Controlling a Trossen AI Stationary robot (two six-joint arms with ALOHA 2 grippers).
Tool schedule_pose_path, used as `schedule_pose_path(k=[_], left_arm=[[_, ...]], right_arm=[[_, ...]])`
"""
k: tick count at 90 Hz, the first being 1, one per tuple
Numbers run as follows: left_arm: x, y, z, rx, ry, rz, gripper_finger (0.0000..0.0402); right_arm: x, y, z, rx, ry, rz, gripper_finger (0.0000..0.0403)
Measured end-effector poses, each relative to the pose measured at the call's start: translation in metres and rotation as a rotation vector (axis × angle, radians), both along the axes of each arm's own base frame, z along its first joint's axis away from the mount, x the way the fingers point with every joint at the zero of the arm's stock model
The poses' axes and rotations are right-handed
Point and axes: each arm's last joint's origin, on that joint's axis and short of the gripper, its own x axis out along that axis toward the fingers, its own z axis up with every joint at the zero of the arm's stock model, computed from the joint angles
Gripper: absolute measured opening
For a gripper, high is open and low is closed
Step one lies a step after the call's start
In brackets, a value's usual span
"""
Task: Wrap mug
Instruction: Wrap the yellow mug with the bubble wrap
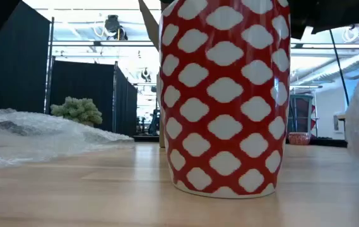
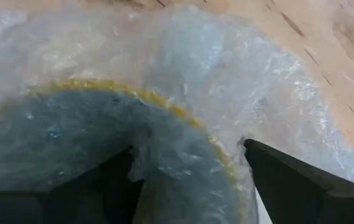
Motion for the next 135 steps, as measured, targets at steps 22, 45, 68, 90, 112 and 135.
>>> schedule_pose_path(k=[22, 45, 68, 90, 112, 135], left_arm=[[0.005, 0.0, -0.024, -0.001, 0.028, 0.004, 0.018], [0.01, 0.005, -0.038, -0.011, 0.036, 0.03, 0.018], [0.011, 0.008, -0.04, -0.013, 0.045, 0.051, 0.018], [0.011, 0.009, -0.04, -0.012, 0.049, 0.053, 0.018], [0.011, 0.008, -0.041, -0.012, 0.054, 0.048, 0.018], [0.011, 0.008, -0.042, -0.014, 0.057, 0.042, 0.018]], right_arm=[[0.0, 0.0, 0.002, 0.014, -0.008, -0.002, 0.026], [0.006, 0.007, 0.03, 0.033, -0.001, 0.074, 0.026], [0.004, 0.007, 0.075, -0.006, 0.046, 0.075, 0.026], [0.006, 0.008, 0.095, -0.001, 0.005, 0.054, 0.026], [-0.011, 0.001, 0.096, -0.123, 0.101, -0.051, 0.026], [-0.019, 0.003, 0.096, -0.176, 0.056, -0.112, 0.026]])
